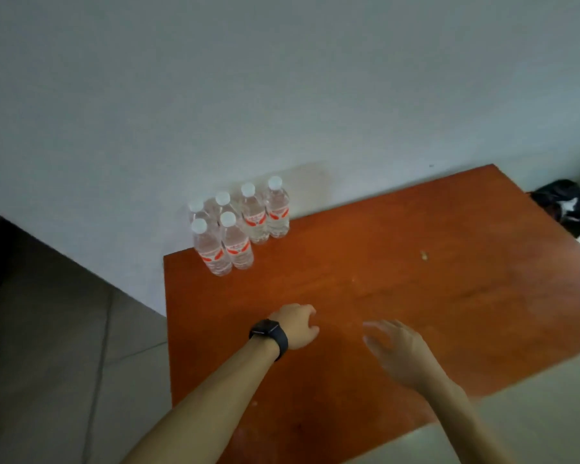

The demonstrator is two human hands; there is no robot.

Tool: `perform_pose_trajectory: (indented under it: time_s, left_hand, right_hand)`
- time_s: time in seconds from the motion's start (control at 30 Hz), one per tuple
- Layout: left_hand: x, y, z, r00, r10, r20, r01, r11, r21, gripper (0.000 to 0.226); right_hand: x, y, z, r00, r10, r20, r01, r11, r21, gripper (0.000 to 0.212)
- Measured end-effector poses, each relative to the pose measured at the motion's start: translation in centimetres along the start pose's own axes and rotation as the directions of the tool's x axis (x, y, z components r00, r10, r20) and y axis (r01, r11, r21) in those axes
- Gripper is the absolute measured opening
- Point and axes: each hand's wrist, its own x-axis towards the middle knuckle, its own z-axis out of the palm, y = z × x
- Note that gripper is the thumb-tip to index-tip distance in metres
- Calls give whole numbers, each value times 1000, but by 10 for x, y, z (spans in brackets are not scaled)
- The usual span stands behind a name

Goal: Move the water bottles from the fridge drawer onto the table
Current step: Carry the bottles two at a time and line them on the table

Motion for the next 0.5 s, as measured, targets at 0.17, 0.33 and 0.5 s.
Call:
perform_pose_trajectory:
  time_s: [0.17,0.33,0.5]
  left_hand:
    - [11,158,44,971,238,33,-238,935,264,49]
    - [-21,344,118,853,516,75,-503,775,383,41]
    - [-83,514,196,618,780,97,-706,495,507,39]
  right_hand:
    - [-108,94,-33,928,235,-289,-229,972,53,38]
    - [-255,194,-70,758,433,-488,-394,900,186,39]
    - [-417,282,-92,487,591,-642,-473,797,375,36]
